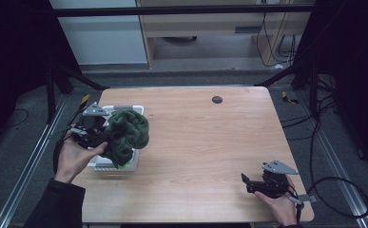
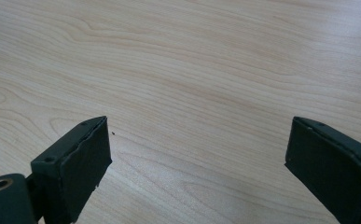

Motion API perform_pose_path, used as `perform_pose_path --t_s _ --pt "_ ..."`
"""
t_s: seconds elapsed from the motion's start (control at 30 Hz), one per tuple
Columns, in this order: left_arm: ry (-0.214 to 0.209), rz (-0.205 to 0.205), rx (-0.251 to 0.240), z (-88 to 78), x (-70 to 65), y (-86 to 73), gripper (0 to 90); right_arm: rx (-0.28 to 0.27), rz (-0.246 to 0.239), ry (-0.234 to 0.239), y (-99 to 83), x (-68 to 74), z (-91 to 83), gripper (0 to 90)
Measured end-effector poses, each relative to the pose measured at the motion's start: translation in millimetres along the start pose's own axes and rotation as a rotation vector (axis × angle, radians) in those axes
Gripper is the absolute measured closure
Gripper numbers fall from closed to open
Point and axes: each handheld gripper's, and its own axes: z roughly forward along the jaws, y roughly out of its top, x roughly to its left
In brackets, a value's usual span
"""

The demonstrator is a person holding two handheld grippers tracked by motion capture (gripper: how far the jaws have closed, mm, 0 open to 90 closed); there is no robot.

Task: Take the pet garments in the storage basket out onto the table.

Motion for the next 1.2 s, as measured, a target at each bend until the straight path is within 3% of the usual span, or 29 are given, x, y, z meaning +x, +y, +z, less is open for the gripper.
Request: perform_pose_path --t_s 0.43,0.77,1.2 --pt "-0.050 0.059 0.017 13.8 -25.5 17.1 78.8 -0.011 0.003 -0.004 0.2 -0.2 -1.7 6.1" --pt "-0.085 0.104 0.035 26.6 -41.9 25.9 78.6 -0.033 -0.002 -0.038 0.0 -3.2 -3.2 5.6" --pt "-0.127 0.148 0.078 56.3 -63.2 31.9 78.1 -0.039 -0.004 -0.047 -0.6 -4.0 -3.9 5.8"
